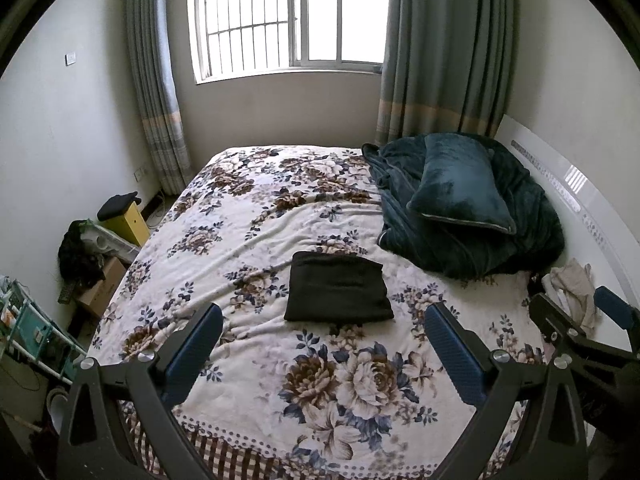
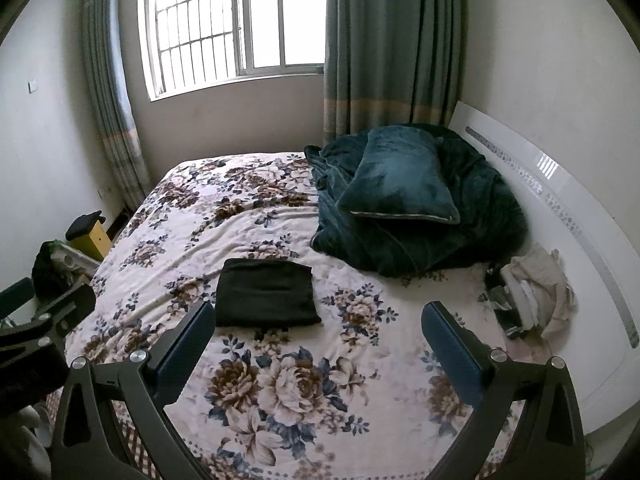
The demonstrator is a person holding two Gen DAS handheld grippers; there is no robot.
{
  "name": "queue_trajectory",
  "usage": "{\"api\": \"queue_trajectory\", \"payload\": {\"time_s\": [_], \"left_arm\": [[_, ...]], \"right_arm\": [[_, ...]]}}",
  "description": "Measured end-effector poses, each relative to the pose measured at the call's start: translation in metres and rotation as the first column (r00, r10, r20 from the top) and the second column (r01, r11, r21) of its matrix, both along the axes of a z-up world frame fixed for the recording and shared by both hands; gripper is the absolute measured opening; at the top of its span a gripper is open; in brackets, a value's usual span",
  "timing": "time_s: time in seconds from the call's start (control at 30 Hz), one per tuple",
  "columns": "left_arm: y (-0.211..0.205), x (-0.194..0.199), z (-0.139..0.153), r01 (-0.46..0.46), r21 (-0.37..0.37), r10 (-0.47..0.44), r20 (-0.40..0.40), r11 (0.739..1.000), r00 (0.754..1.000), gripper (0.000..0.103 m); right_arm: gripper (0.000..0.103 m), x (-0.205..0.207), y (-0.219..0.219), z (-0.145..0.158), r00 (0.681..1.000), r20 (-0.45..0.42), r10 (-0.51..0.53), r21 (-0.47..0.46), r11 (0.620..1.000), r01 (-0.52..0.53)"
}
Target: Fold small clothes
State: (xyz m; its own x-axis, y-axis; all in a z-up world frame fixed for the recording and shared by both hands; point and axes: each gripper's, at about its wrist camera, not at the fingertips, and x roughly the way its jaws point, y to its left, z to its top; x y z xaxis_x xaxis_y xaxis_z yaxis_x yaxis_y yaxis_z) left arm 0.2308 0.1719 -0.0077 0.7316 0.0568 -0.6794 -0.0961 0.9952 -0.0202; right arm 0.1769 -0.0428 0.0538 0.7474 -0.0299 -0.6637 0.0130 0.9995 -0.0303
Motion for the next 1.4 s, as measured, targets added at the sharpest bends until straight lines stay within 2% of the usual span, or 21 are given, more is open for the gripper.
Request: {"api": "queue_trajectory", "payload": {"time_s": [0.53,1.4], "left_arm": [[0.005,-0.004,0.004,-0.032,0.011,0.032,0.005,0.999,0.999,0.103],[0.008,-0.005,0.001,-0.034,0.009,0.034,0.003,0.999,0.999,0.103]], "right_arm": [[0.103,0.002,0.009,0.004,1.000,0.007,0.007,0.003,1.000,-0.007],[0.103,-0.002,0.007,0.001,1.000,0.009,-0.007,0.004,1.000,0.007]]}}
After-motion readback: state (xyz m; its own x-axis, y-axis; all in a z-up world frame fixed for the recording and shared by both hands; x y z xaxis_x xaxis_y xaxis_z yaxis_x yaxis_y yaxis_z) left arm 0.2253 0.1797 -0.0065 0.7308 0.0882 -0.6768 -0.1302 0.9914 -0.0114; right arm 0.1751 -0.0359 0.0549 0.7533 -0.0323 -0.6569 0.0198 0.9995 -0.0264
